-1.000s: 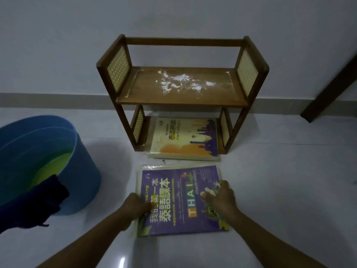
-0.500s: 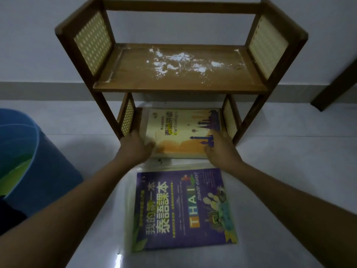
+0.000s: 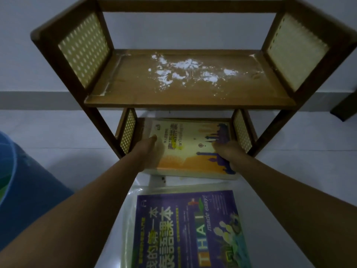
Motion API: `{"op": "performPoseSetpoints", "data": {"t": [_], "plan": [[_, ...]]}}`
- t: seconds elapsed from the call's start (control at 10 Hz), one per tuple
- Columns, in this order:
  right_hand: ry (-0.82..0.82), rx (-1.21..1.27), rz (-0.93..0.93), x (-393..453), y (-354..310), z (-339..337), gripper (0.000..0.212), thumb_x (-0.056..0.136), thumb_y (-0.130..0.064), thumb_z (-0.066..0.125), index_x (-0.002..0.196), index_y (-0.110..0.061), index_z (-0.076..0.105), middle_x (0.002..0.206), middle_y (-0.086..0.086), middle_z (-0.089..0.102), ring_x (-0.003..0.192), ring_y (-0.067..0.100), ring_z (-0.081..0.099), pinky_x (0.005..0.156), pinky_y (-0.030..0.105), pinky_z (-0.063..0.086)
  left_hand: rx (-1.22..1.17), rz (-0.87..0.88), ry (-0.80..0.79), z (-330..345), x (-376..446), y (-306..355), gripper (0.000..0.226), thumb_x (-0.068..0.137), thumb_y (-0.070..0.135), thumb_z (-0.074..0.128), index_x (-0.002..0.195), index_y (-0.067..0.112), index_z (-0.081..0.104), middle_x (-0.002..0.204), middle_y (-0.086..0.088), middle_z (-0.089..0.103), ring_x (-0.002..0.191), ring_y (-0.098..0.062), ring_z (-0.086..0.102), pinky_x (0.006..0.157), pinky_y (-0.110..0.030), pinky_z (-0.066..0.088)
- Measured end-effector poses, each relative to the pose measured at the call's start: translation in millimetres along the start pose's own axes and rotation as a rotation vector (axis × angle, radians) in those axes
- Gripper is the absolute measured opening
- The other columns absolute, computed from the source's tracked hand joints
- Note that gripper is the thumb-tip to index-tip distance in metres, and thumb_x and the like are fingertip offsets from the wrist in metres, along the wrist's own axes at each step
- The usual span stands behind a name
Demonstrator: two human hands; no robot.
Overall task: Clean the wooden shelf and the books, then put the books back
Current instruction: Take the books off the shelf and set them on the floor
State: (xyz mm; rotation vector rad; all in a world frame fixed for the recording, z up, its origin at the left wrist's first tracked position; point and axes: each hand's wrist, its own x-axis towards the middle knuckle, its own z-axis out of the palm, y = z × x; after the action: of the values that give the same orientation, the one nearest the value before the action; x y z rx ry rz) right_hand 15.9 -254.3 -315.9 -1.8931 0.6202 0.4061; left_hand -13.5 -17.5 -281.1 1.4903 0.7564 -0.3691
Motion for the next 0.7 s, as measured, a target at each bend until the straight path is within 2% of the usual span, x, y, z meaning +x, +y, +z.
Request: {"op": "performPoseSetpoints", "data": {"t": [0.1, 0.2, 0.3, 0.4, 0.5, 0.6, 0.7], "plan": [[0.038, 0.176, 0.003, -9.1, 5.0, -4.2, 0.036, 0.091, -0.029, 0.064, 0.110, 0.000, 0.058, 0.093, 0.015, 0.062, 0.079, 0.032, 0.061, 0.072, 0.045, 0.054, 0.042, 0.027, 0.029, -6.3, 2.3, -8.3, 0.044, 0.096, 0.029, 0.051, 0.127, -0.002, 0.053, 0.080, -0.003, 0.056, 0.068, -0.016, 0.054, 0.067, -0.034, 0.049], [0.039, 0.219, -0.026, -33.1, 10.2, -15.2, 0.036, 0.086, -0.035, 0.068, 0.107, -0.006, 0.060, 0.101, 0.017, 0.065, 0.087, 0.034, 0.064, 0.077, 0.044, 0.056, 0.131, 0.059, 0.080, -14.9, -20.8, -11.5, 0.029, 0.096, 0.027, 0.051, 0.105, 0.002, 0.060, 0.083, -0.008, 0.059, 0.066, -0.017, 0.055, 0.060, -0.031, 0.049], [0.025, 0.273, -0.055, -73.4, 23.3, -29.4, 0.041, 0.083, -0.038, 0.071, 0.115, -0.017, 0.056, 0.108, 0.010, 0.065, 0.094, 0.031, 0.065, 0.085, 0.049, 0.056, 0.176, 0.049, 0.017, -27.7, -62.5, -28.5, 0.035, 0.098, 0.039, 0.044, 0.102, 0.007, 0.057, 0.086, -0.010, 0.063, 0.070, -0.021, 0.061, 0.058, -0.031, 0.050], [0.063, 0.183, -0.082, -120.2, 44.6, -35.8, 0.025, 0.085, -0.034, 0.070, 0.096, -0.025, 0.049, 0.099, 0.010, 0.064, 0.087, 0.031, 0.065, 0.077, 0.047, 0.056, 0.263, 0.086, 0.041, -40.9, -89.0, -68.3, 0.070, 0.086, 0.074, 0.033, 0.102, 0.011, 0.058, 0.092, -0.012, 0.068, 0.077, -0.025, 0.067, 0.060, -0.035, 0.055], [0.081, 0.083, -0.068, -152.4, 73.2, -32.7, 0.030, 0.086, -0.031, 0.068, 0.104, -0.018, 0.048, 0.096, 0.011, 0.064, 0.080, 0.029, 0.064, 0.070, 0.045, 0.057, 0.306, 0.030, 0.156, -56.3, -86.3, -132.7, 0.099, 0.061, 0.097, 0.027, 0.099, 0.012, 0.060, 0.095, -0.015, 0.068, 0.085, -0.037, 0.067, 0.077, -0.053, 0.056], [0.089, 0.017, -0.051, -162.8, 101.5, -29.7, 0.039, 0.085, -0.030, 0.069, 0.113, -0.012, 0.049, 0.101, 0.012, 0.064, 0.084, 0.030, 0.065, 0.074, 0.049, 0.057, 0.356, -0.032, 0.229, -54.2, -93.9, -172.7, 0.104, 0.058, 0.098, 0.020, 0.097, 0.010, 0.060, 0.098, -0.017, 0.066, 0.089, -0.041, 0.063, 0.086, -0.058, 0.051], [0.112, -0.037, -0.074, -168.7, 121.0, -24.3, 0.048, 0.085, -0.029, 0.069, 0.122, -0.007, 0.047, 0.106, 0.015, 0.063, 0.086, 0.030, 0.065, 0.073, 0.046, 0.057, 0.453, -0.043, 0.327, -42.2, -127.1, -166.8, 0.086, 0.069, 0.086, 0.027, 0.101, 0.011, 0.054, 0.102, -0.011, 0.062, 0.096, -0.035, 0.060, 0.091, -0.050, 0.048]]}}
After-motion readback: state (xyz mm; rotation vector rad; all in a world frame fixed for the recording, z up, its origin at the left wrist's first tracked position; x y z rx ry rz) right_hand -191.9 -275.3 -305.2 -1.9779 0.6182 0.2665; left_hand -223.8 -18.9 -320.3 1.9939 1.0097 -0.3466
